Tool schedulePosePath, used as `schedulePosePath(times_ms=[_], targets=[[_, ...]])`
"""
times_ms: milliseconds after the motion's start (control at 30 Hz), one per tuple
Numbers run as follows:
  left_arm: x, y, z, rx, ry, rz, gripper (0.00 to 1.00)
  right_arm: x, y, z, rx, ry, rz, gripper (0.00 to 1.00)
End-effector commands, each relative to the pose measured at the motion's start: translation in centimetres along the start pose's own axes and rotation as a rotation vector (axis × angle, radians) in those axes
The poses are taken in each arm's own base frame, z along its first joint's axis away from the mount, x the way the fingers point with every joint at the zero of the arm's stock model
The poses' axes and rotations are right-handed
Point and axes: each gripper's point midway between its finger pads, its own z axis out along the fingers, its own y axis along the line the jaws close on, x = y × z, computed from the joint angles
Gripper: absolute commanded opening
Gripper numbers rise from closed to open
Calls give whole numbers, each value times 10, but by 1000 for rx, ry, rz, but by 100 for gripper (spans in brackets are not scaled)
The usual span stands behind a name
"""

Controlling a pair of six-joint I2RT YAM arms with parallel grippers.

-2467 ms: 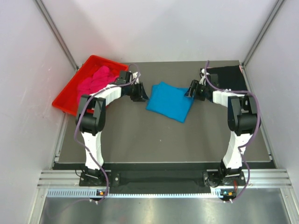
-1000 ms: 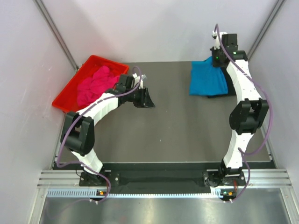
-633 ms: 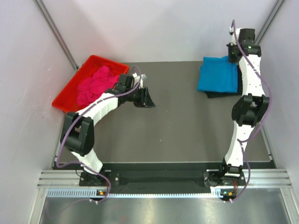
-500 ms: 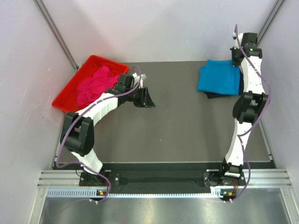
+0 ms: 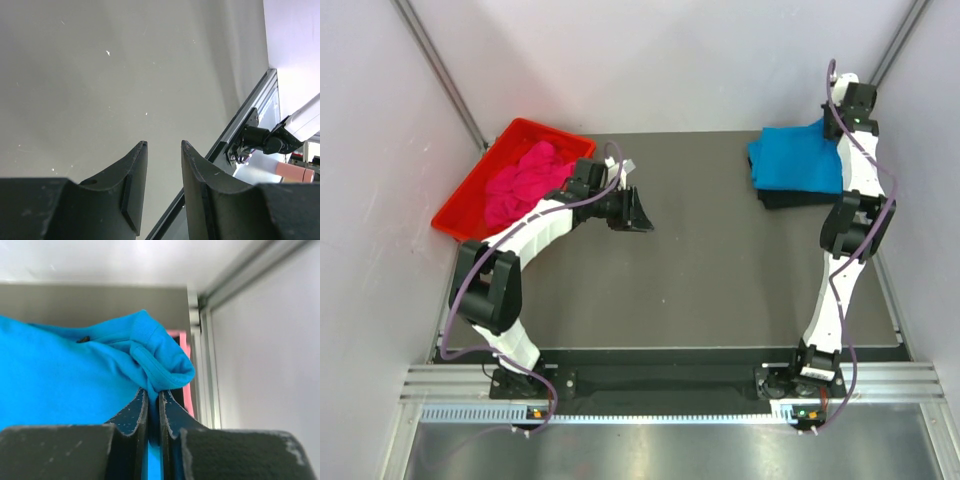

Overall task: Fold and stack the t-shirts
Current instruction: Neatly place the folded tshirt to the corner

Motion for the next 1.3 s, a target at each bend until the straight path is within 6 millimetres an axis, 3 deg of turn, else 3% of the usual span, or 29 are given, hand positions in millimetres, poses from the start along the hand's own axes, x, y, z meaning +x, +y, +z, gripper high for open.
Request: schedulePosePath(times_ms=[0, 200, 300, 400, 433, 500, 600, 667, 700, 733, 767, 800, 900, 1000, 1067, 1100, 1133, 1233, 1267], targets=[[-14, -17, -4, 50, -45, 62, 38, -55, -15, 0, 20, -211, -24, 0], [-13, -15, 0, 60, -26, 47, 38, -54, -13, 9, 17, -231, -28, 1], [-13, -14, 1, 57, -26, 49, 38, -46, -17, 20, 27, -229, -25, 11], [-14, -12, 1, 54, -26, 47, 38, -37, -23, 31, 44, -220, -18, 24], [-13, -12, 1, 53, -24, 45, 38, -37, -24, 32, 52, -223, -14, 37], [-15, -11, 3, 52, -25, 40, 38, -40, -28, 28, 73, -225, 3, 50], [-16, -14, 2, 66, -28, 34, 38, -66, -31, -3, 76, -265, 48, 63], [-17, -19, 0, 77, -34, 37, 38, -80, -23, -22, 62, -288, 66, 78], [-18, -20, -1, 80, -40, 42, 38, -89, -20, -42, 52, -298, 92, 83], [-22, -23, -6, 75, -60, 54, 38, -95, -11, -52, 28, -306, 100, 96], [-22, -25, -8, 75, -66, 59, 38, -98, -3, -60, 7, -310, 111, 100], [-24, -27, -11, 73, -77, 67, 38, -99, 5, -75, -21, -309, 136, 100], [-26, -34, -20, 81, -102, 85, 38, -90, 38, -89, -115, -277, 187, 100], [-28, -40, -26, 83, -125, 101, 38, -71, 74, -90, -211, -214, 247, 92], [-29, -43, -30, 81, -138, 113, 38, -69, 97, -90, -291, -222, 265, 82], [-31, -43, -32, 74, -145, 117, 38, -57, 107, -86, -327, -193, 309, 72], [-31, -45, -33, 74, -150, 124, 38, -54, 114, -84, -370, -186, 329, 43], [-31, -45, -33, 74, -150, 124, 38, -41, 133, -72, -454, -139, 386, 19], [-31, -44, -33, 76, -147, 120, 38, -38, 137, -69, -472, -131, 396, 17]])
